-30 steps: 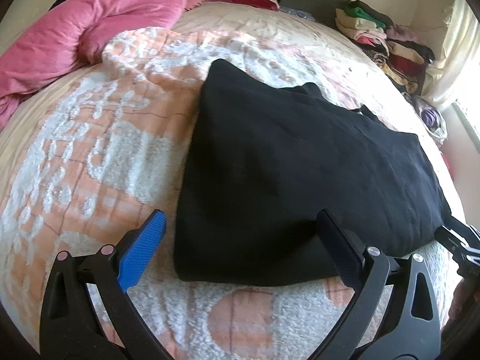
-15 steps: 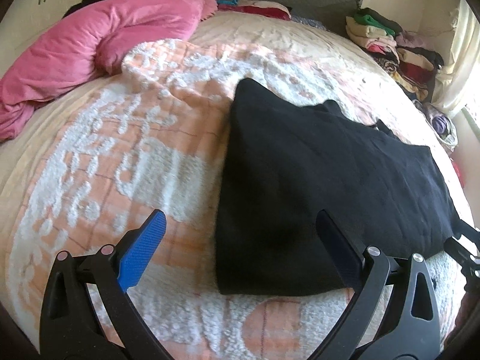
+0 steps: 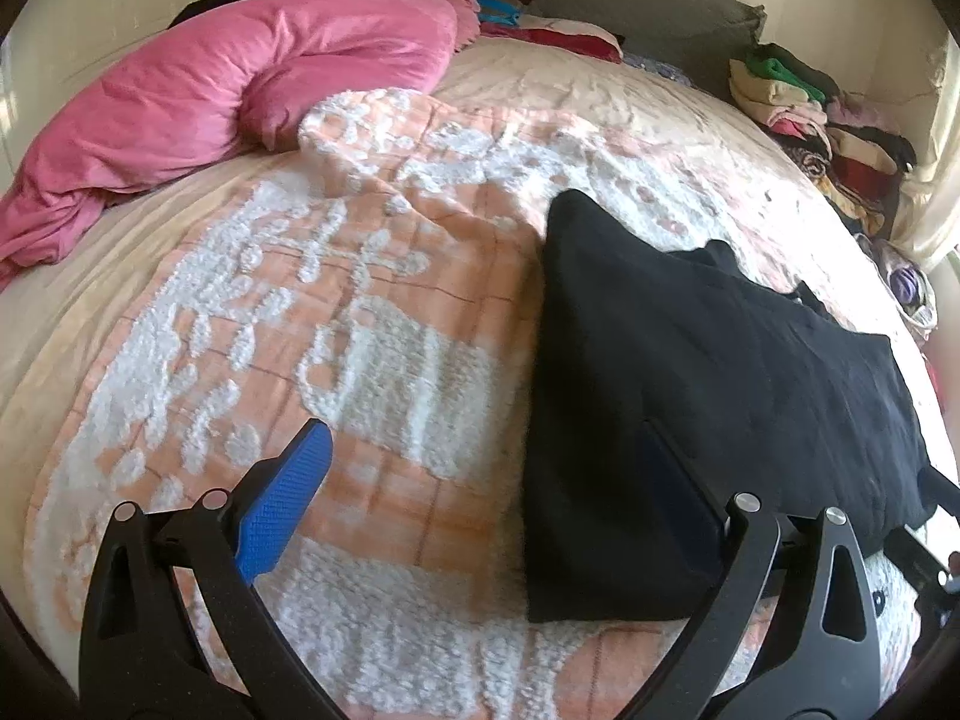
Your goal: Fold small clothes
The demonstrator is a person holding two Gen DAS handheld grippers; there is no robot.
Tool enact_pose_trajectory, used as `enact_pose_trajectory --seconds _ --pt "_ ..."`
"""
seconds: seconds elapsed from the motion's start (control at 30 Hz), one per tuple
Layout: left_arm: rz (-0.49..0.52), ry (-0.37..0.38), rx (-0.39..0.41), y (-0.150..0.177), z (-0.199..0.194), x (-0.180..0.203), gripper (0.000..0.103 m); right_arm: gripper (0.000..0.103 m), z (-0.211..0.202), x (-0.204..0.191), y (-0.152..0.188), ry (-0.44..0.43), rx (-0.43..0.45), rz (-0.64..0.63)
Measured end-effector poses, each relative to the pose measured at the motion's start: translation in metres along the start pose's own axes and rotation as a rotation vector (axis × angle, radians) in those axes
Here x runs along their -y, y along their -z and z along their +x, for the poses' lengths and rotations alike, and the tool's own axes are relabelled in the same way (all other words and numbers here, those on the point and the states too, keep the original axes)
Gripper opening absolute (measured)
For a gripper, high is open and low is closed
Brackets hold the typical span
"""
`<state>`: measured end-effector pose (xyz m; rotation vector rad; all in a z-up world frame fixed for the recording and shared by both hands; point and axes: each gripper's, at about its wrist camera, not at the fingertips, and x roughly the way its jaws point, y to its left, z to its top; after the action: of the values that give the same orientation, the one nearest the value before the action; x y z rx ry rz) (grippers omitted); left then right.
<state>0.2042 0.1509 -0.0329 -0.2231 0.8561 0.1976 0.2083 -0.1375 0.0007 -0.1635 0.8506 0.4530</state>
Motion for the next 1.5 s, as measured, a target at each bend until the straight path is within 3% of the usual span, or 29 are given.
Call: enact_pose_trajectory --seconds 0.3,0.63,0.9,1.23,1.37,1.4,1.5 --pt "-0.094 -0.022 0.006 -0.013 0.006 -0.036 0.094 0.095 0.02 -0.059 -0.012 -0.039 0.012 -0.164" --pt "-0.115 -0.039 0.004 -0.025 0.015 -0.047 0.094 0.096 0.052 -0.117 -0.008 -0.049 -0.009 -0.351" --pt "-0.076 -0.051 -0.01 -0.032 0.024 -0.038 0.094 0.098 0.079 -0.148 -0.002 0.042 -0.003 -0.496" --pt "-0.071 -0.045 -0.041 -0.031 0.038 -0.034 0.094 0.099 0.098 -0.145 -0.016 0.073 0.021 -0.481" --pt "-0.097 0.01 -0.071 -0.032 0.045 -0.031 0.094 0.097 0.098 -0.148 -0.017 0.098 0.058 -0.493" --pt "-0.104 0.026 -0.079 -0.033 0.047 -0.03 0.094 0.095 0.096 -0.148 -0.017 0.101 0.07 -0.493" --pt "-0.112 0.056 -0.085 -0.036 0.049 -0.025 0.094 0.069 0.085 -0.146 -0.018 0.081 0.114 -0.484"
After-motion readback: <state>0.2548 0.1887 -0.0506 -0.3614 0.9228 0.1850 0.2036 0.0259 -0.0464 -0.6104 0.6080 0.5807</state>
